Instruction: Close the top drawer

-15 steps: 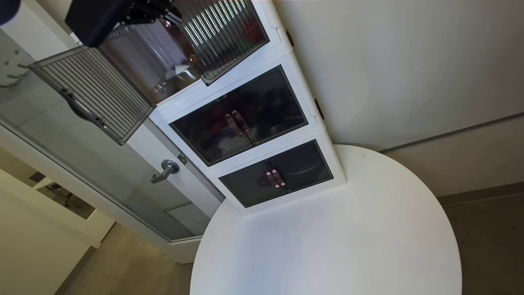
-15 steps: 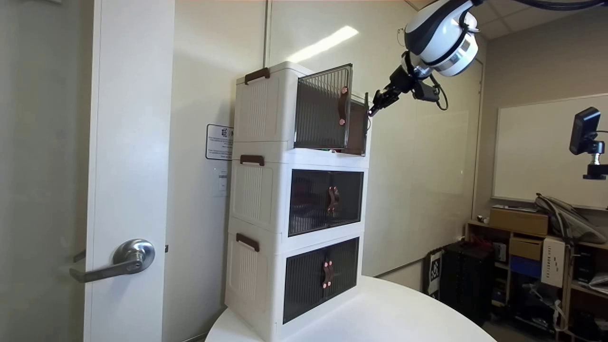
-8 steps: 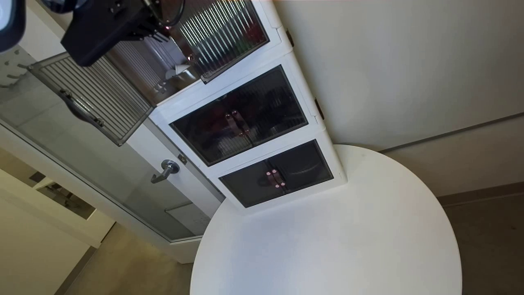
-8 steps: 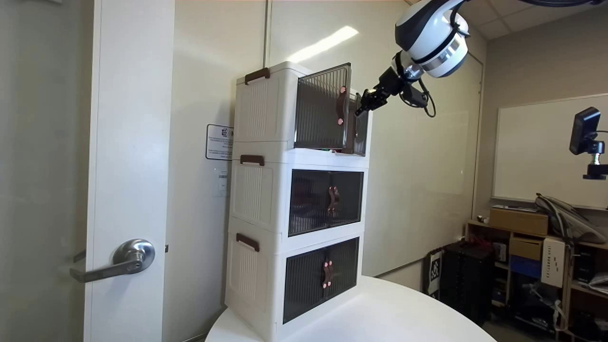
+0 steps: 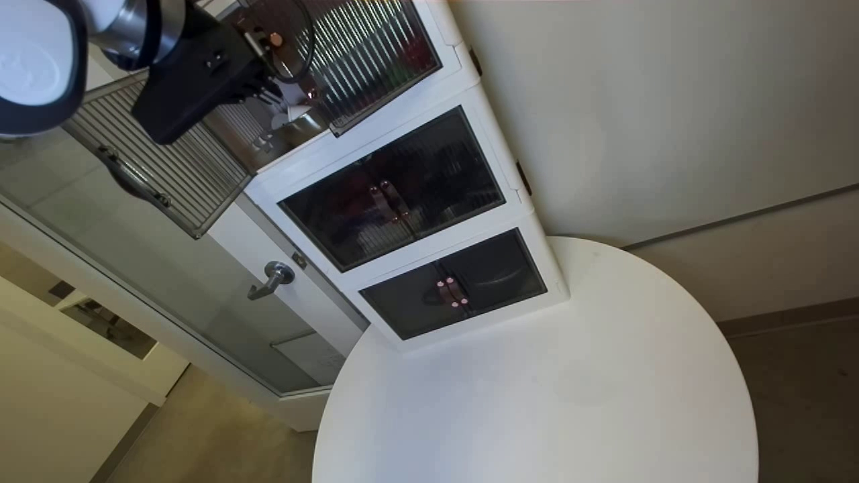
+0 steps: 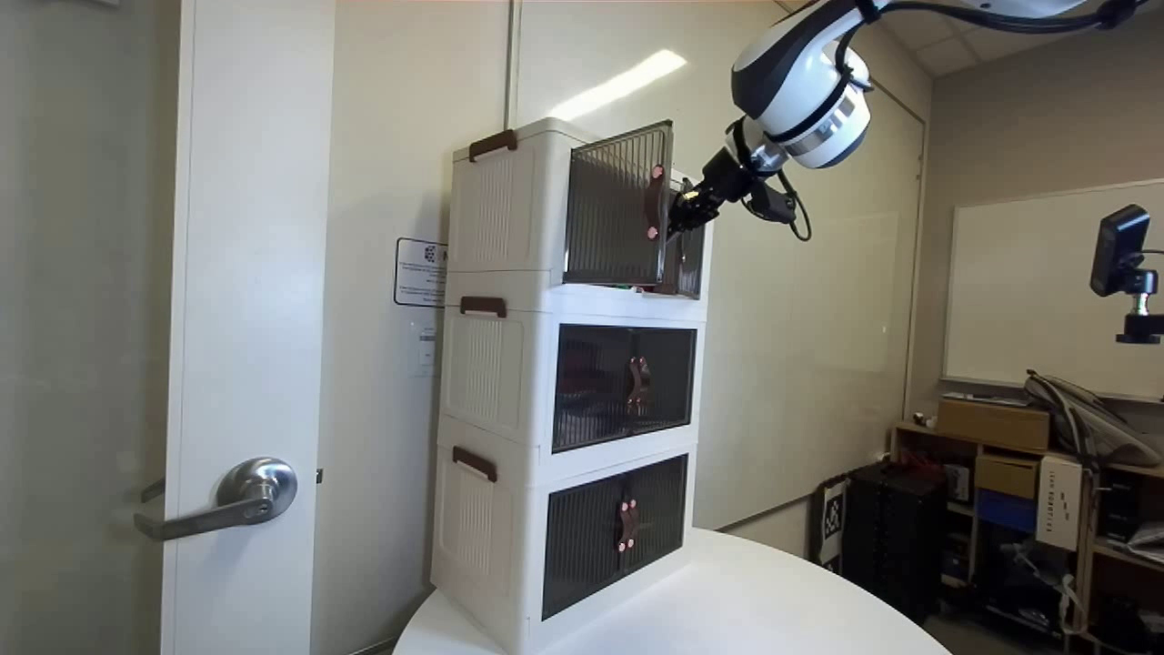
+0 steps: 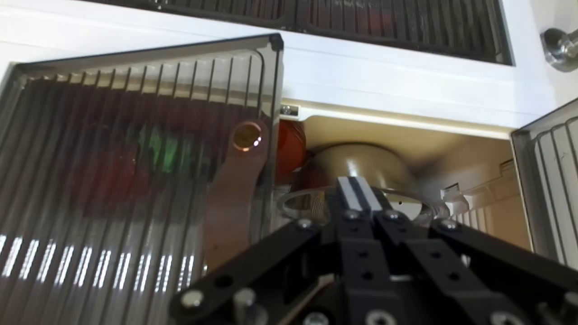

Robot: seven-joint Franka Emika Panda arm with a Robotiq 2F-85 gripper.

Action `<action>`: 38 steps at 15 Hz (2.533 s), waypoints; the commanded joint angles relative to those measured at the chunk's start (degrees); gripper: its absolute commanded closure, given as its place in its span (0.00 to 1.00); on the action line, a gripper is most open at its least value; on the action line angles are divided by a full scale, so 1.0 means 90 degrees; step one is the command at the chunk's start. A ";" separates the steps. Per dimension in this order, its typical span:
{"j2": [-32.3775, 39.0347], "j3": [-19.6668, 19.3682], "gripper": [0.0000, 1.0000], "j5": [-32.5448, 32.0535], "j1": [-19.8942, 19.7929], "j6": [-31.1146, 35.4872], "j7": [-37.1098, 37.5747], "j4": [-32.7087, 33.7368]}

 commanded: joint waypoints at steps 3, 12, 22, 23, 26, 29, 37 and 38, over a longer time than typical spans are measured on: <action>-0.0204 -0.0286 1.00 -0.1815 -0.0253 -0.2397 0.0418 0.0359; -0.0121 -0.0268 1.00 -0.1846 -0.0279 -0.0991 0.0829 0.0483; 0.0529 0.0180 1.00 -0.0670 -0.0175 0.0335 0.0394 0.0642; 0.0583 0.0233 1.00 -0.0603 -0.0188 0.0365 0.0345 0.0653; 0.0653 0.0341 1.00 -0.0445 -0.0241 0.0505 0.0212 0.0663; 0.0629 0.0337 1.00 -0.0440 -0.0265 0.0498 0.0203 0.0659; 0.0381 -0.0152 1.00 -0.2129 -0.0469 -0.2113 0.1020 0.1013; 0.0409 -0.0171 1.00 -0.2190 -0.0480 -0.1970 0.1111 0.1052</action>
